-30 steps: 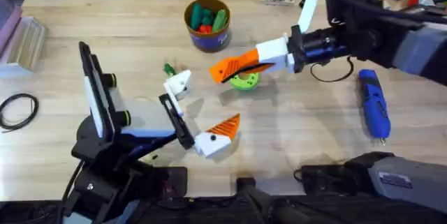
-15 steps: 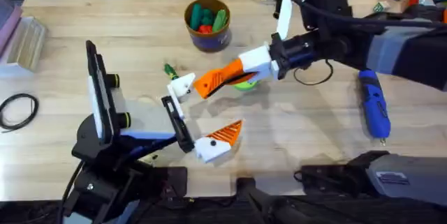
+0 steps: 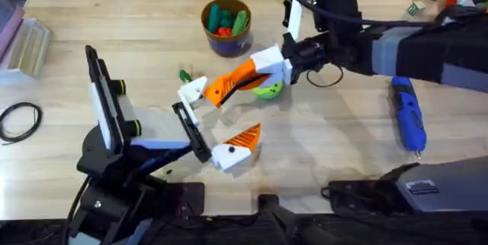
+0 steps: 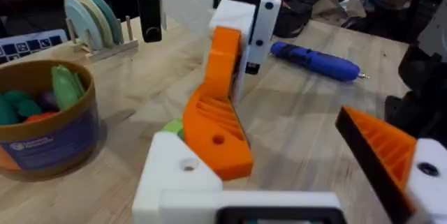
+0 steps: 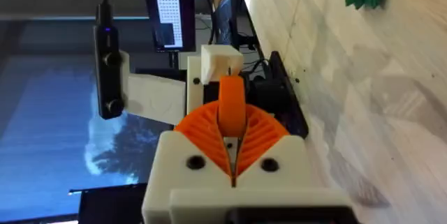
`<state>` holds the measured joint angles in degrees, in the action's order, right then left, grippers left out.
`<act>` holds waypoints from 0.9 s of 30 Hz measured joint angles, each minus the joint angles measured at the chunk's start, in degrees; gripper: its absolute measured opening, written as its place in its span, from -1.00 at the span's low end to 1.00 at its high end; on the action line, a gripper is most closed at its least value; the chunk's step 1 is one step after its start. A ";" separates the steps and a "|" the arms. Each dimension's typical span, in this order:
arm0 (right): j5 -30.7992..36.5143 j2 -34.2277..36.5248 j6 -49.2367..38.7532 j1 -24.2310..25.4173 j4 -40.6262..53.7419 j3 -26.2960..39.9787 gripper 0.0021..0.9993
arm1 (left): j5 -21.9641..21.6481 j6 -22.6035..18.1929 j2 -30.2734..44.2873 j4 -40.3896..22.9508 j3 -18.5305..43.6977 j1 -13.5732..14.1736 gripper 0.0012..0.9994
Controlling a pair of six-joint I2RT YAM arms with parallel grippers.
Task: Pick up the gripper from the table and insert it into the empty holder that is missing its gripper. Then pick up a screw, insert it into the mounting hole, and use the screwdriver to tighten it. Finally, clean up the table by picking up the vegetable and placing it into the bucket.
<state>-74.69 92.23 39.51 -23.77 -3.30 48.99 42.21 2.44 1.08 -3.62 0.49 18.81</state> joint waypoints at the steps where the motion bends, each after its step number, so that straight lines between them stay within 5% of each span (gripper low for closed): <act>1: -0.23 0.35 0.83 0.00 -0.93 0.00 -0.99 | -0.14 0.00 0.01 0.01 0.00 0.00 0.97; 17: -1.73 1.02 7.89 -0.20 -7.40 -0.42 -0.99 | -0.26 -0.06 -0.02 0.14 0.00 0.02 0.97; 27: 10.62 0.23 9.68 -4.26 -8.97 -0.42 -0.99 | -3.56 2.40 1.10 -0.02 0.00 -0.78 0.97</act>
<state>-64.07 92.46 49.19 -28.03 -12.27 48.58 38.65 4.83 2.17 -3.64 0.49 18.03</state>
